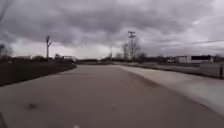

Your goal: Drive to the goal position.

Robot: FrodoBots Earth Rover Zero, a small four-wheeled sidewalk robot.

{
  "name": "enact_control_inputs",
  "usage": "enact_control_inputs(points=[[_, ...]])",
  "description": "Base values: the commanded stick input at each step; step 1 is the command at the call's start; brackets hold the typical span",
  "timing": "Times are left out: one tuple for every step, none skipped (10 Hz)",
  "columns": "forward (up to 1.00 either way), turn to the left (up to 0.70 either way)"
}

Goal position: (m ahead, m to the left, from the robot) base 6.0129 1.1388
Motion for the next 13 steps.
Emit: enact_control_inputs(points=[[1.00,0.00],[1.00,0.00],[1.00,0.00],[1.00,0.00],[1.00,0.00],[1.00,0.00],[1.00,0.00],[1.00,0.00],[1.00,0.00],[1.00,0.00],[1.00,0.00],[1.00,0.00],[1.00,0.00]])
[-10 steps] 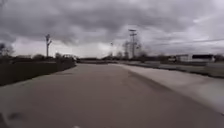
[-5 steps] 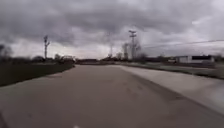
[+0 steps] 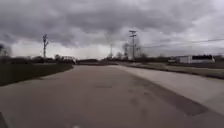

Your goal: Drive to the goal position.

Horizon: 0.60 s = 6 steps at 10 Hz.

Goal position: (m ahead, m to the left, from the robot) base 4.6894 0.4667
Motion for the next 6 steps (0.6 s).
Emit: enact_control_inputs(points=[[1.00,0.00],[1.00,0.00],[1.00,0.00],[1.00,0.00],[1.00,0.00],[1.00,0.00]])
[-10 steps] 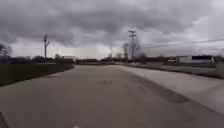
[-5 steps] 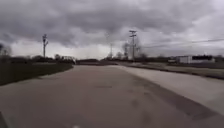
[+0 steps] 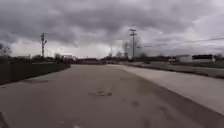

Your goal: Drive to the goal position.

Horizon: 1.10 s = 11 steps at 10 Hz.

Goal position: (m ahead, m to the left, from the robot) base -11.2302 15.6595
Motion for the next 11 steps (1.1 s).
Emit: enact_control_inputs(points=[[1.00,0.00],[1.00,0.00],[1.00,0.00],[1.00,0.00],[1.00,0.00],[1.00,0.00],[1.00,0.00],[1.00,0.00],[1.00,0.00],[1.00,0.00],[1.00,0.07]])
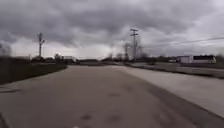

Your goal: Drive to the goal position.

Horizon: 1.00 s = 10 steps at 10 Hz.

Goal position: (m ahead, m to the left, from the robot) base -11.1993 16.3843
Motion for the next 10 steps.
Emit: enact_control_inputs(points=[[1.00,0.14],[1.00,0.24],[1.00,0.35],[1.00,0.33],[1.00,0.18],[1.00,0.03],[1.00,0.00],[1.00,0.00],[1.00,0.00],[1.00,0.00]])
